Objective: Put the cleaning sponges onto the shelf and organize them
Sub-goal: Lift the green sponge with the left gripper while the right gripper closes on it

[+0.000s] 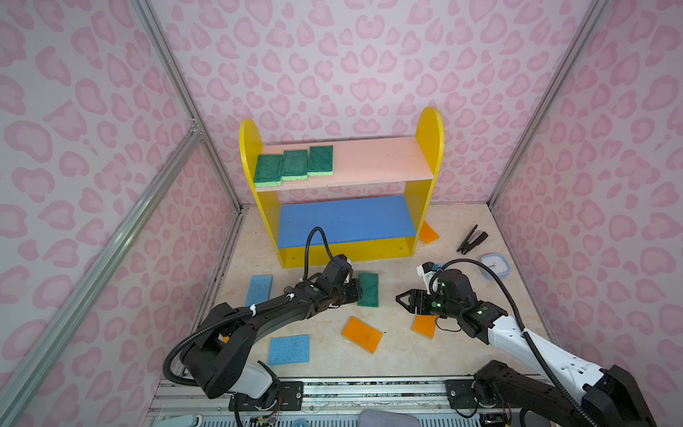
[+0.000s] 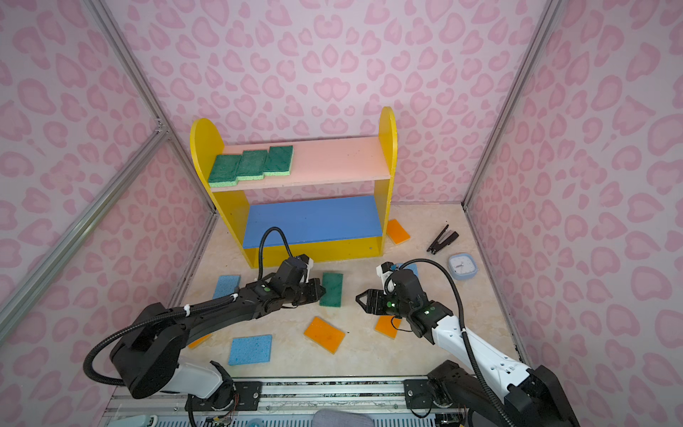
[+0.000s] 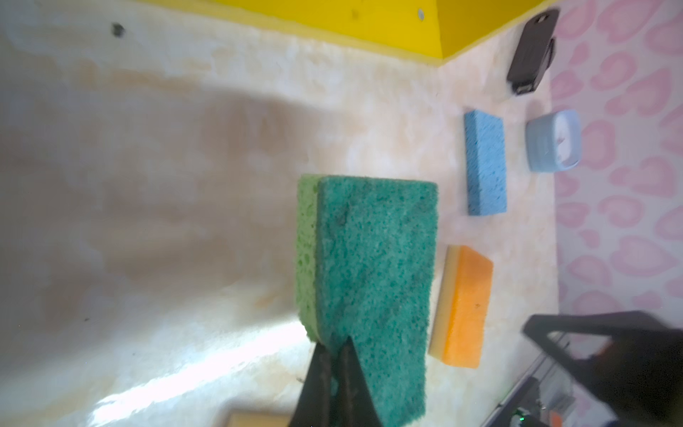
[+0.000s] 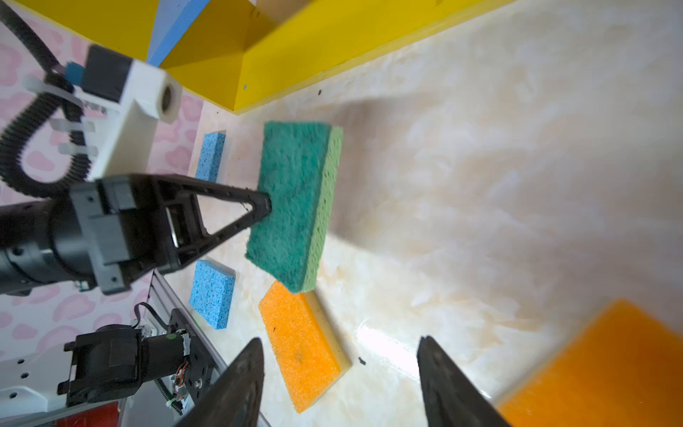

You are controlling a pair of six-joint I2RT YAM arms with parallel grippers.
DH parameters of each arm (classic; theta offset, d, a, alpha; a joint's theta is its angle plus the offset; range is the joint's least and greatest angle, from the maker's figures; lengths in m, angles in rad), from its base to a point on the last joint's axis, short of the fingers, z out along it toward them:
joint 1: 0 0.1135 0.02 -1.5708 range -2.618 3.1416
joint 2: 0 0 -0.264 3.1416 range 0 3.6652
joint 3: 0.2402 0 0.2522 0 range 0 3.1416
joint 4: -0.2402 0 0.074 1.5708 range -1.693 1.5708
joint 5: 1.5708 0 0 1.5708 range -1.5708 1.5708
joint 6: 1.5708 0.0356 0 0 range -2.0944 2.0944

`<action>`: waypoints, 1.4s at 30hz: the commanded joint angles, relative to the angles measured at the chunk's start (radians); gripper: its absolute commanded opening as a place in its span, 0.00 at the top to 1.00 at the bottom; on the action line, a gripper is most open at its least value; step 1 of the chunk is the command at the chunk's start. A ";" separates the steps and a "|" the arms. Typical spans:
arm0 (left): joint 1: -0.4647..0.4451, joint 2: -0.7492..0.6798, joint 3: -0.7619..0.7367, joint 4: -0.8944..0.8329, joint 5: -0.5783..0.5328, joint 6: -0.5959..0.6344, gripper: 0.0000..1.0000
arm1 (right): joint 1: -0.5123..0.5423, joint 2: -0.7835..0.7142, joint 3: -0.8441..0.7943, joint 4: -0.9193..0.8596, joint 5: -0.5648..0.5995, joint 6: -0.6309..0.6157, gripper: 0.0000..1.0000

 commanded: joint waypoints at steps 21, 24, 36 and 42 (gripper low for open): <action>0.060 -0.235 -0.027 -0.009 0.045 -0.147 0.96 | 0.187 0.200 0.024 0.565 0.042 0.284 0.42; 0.064 -0.236 -0.017 -0.011 0.053 -0.144 0.96 | 0.185 0.227 0.036 0.585 0.044 0.297 0.46; 0.078 -0.242 -0.018 -0.003 0.075 -0.140 0.96 | 0.186 0.264 0.069 0.570 0.046 0.308 0.96; 0.080 -0.257 0.018 -0.031 0.078 -0.072 0.15 | 0.183 0.226 0.106 0.461 0.057 0.283 1.00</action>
